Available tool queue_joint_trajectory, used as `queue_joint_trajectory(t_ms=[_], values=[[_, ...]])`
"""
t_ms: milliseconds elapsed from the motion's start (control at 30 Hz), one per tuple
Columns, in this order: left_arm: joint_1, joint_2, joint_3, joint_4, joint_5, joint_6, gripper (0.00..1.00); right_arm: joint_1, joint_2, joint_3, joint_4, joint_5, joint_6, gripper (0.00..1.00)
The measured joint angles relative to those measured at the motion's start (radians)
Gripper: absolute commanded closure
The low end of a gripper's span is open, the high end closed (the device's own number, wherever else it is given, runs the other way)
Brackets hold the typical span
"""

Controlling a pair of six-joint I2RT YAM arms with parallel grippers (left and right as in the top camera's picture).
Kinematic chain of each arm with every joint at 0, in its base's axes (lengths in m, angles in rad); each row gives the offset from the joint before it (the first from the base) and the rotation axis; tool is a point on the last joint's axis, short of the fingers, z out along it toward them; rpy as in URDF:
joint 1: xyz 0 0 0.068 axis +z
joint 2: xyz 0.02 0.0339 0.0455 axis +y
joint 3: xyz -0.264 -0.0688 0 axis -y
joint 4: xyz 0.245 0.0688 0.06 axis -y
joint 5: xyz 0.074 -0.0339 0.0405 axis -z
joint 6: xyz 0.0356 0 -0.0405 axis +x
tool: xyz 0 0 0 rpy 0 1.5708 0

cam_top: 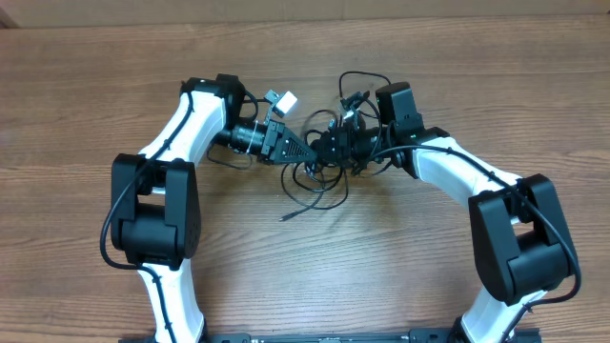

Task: Untangle cables

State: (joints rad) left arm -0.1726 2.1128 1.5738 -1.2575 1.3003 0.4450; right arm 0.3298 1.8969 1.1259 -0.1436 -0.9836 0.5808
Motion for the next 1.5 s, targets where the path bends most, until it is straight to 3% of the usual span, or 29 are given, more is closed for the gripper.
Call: queue_joint_trajectory(t_ms=[600,900,933,1033,1100,1167,1500], values=[[-0.027,0.0,0.004,-0.032,-0.174,0.019,0.96,-0.188,0.0,0.0,-0.001,-0.256,0.002,0.96],[-0.027,0.0,0.004,-0.033,-0.28,0.027,0.96,-0.198,0.0,0.0,0.002,-0.324,0.002,0.96],[-0.027,0.0,0.004,-0.033,-0.285,0.028,0.96,-0.198,0.0,0.0,0.002,-0.323,0.002,0.94],[-0.027,0.0,0.004,-0.034,-0.293,0.029,0.95,-0.198,0.0,0.0,0.0,-0.305,0.002,0.44],[-0.029,0.0,0.003,-0.037,-0.303,0.029,0.96,-0.2,0.0,0.0,-0.005,-0.281,0.003,0.25],[-0.029,0.0,0.003,-0.037,-0.311,0.029,0.96,-0.2,0.0,0.0,-0.012,-0.255,-0.002,0.2],[-0.029,0.0,-0.022,-0.036,-0.322,0.029,0.96,-0.203,0.0,0.0,-0.154,-0.053,-0.005,0.12]])
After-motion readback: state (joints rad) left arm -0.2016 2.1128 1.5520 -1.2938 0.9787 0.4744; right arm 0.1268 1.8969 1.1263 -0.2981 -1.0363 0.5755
